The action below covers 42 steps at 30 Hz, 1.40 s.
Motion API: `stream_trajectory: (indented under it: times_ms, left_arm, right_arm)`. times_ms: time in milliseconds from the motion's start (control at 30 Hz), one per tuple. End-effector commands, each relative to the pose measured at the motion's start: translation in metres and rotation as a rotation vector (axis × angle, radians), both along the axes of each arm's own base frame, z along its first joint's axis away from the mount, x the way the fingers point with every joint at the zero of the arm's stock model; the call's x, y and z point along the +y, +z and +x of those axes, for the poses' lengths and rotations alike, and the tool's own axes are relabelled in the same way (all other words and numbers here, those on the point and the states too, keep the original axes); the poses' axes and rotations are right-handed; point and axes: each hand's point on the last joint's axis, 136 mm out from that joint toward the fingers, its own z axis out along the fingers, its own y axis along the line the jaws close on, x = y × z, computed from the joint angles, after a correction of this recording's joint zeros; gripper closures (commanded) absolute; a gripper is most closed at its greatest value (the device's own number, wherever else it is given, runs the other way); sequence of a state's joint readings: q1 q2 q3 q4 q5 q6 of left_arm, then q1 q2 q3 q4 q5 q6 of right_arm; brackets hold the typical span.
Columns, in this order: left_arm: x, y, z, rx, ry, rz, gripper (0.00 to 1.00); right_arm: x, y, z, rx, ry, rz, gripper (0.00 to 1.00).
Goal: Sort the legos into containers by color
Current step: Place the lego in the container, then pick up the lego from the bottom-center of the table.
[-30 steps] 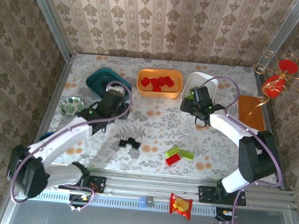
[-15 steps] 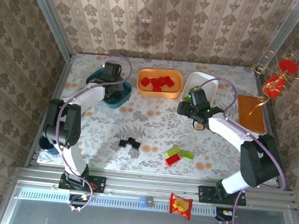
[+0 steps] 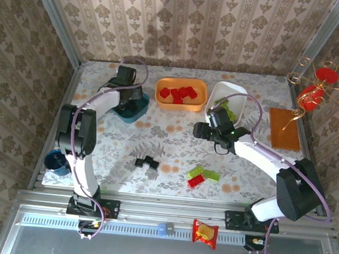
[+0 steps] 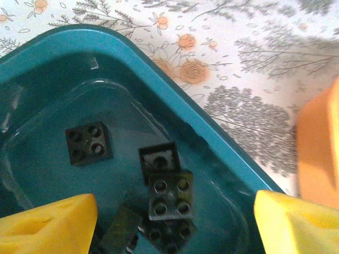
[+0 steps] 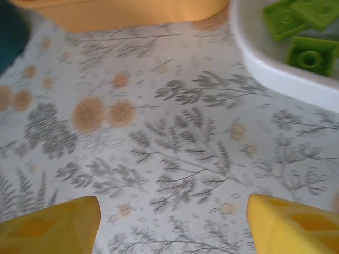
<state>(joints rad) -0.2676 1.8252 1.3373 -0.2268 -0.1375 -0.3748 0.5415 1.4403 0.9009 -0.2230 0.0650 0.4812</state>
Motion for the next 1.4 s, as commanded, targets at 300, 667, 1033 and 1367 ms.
stream_trajectory:
  times_ms: [300, 667, 1033, 1367]
  left_arm:
    - [-0.048, 0.057, -0.126, -0.153, -0.098, -0.241, 0.05]
    - [0.002, 0.019, -0.236, -0.092, -0.039, -0.226, 0.01]
    - [0.007, 0.012, -0.245, -0.076, -0.037, -0.225, 0.00]
    - [0.007, 0.011, -0.242, -0.069, -0.033, -0.207, 0.00]
  right_arm:
    - [0.120, -0.012, -0.052, -0.007, 0.499, -0.023, 0.24]
    - [0.192, -0.065, -0.091, 0.056, 0.764, -0.189, 0.25]
    - [0.192, -0.095, -0.120, 0.108, 0.852, -0.265, 0.34]
    - [0.189, -0.092, -0.127, 0.105, 0.881, -0.248, 0.71]
